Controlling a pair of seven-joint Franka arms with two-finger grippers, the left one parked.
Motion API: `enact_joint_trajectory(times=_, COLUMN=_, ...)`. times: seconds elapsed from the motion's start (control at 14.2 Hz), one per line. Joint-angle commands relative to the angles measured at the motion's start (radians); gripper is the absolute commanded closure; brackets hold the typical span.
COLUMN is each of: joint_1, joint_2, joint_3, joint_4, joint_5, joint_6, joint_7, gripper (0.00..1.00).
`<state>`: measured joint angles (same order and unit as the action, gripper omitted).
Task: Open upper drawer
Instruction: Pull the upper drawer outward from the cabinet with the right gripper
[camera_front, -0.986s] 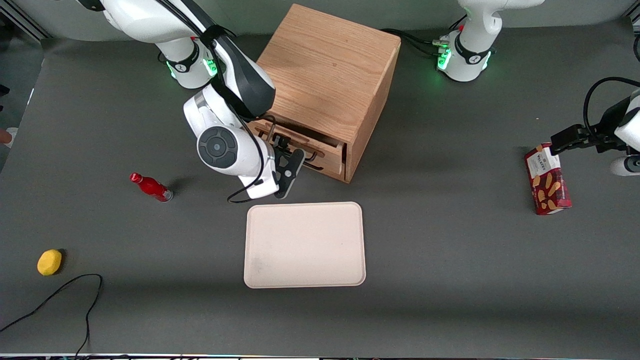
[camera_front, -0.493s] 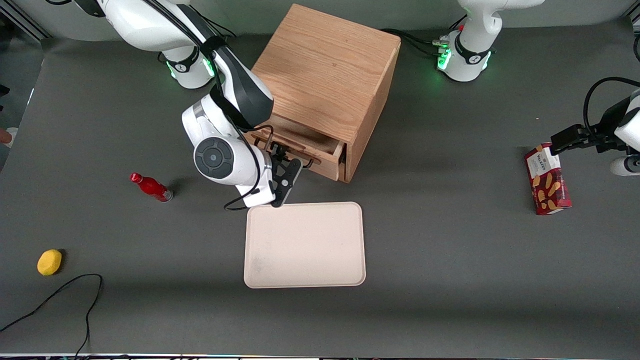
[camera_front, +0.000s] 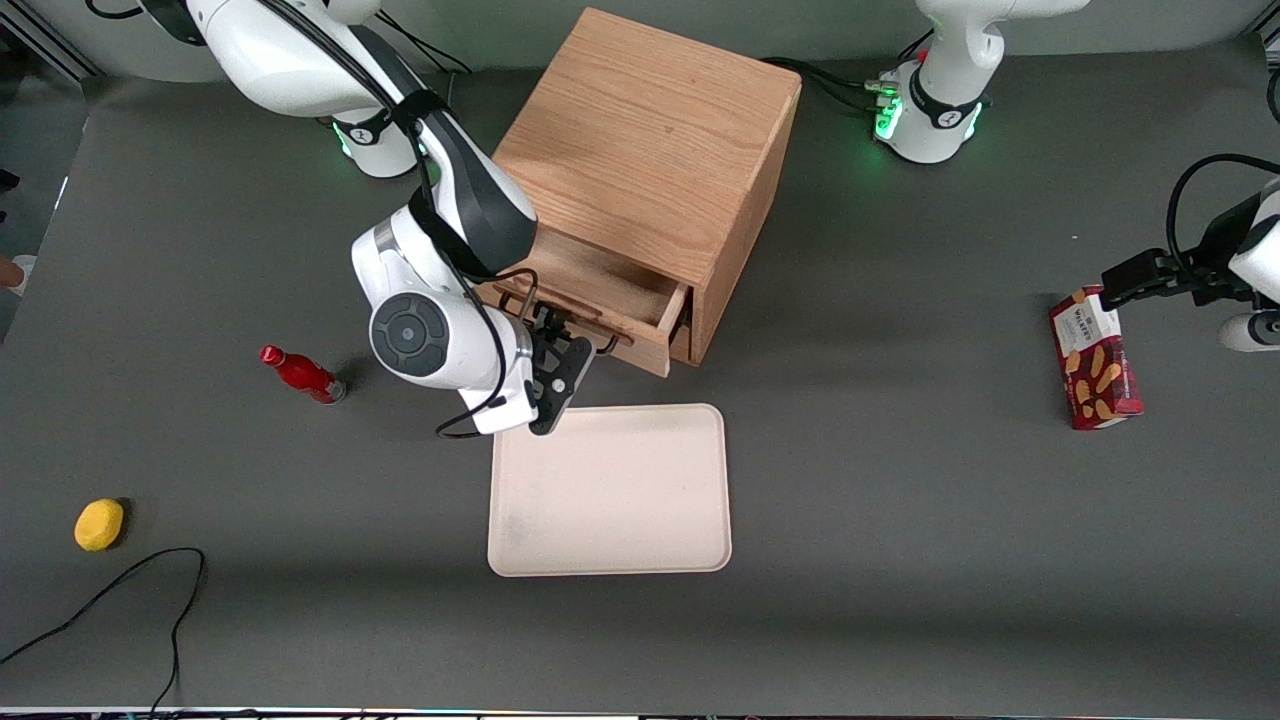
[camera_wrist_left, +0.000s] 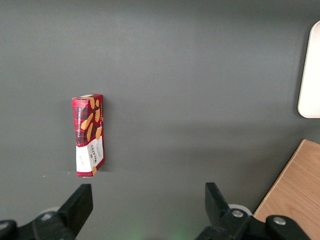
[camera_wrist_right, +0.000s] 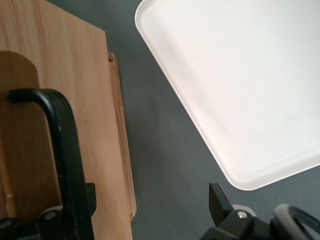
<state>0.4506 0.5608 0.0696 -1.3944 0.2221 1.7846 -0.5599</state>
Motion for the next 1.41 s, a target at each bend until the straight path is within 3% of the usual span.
enact_joint_trajectory(times=0.0, joint_1=-0.021, joint_2=0.025, joint_3=0.001, joint_4=0.055, joint_5=-0.012, joint_6=-0.007, joint_7=-0.02, gripper=0.0)
enact_joint_trajectory(times=1.34, joint_1=-0.072, joint_2=0.077, joint_3=0.001, joint_4=0.149, joint_5=-0.032, joint_6=-0.01, joint_7=-0.068, gripper=0.0)
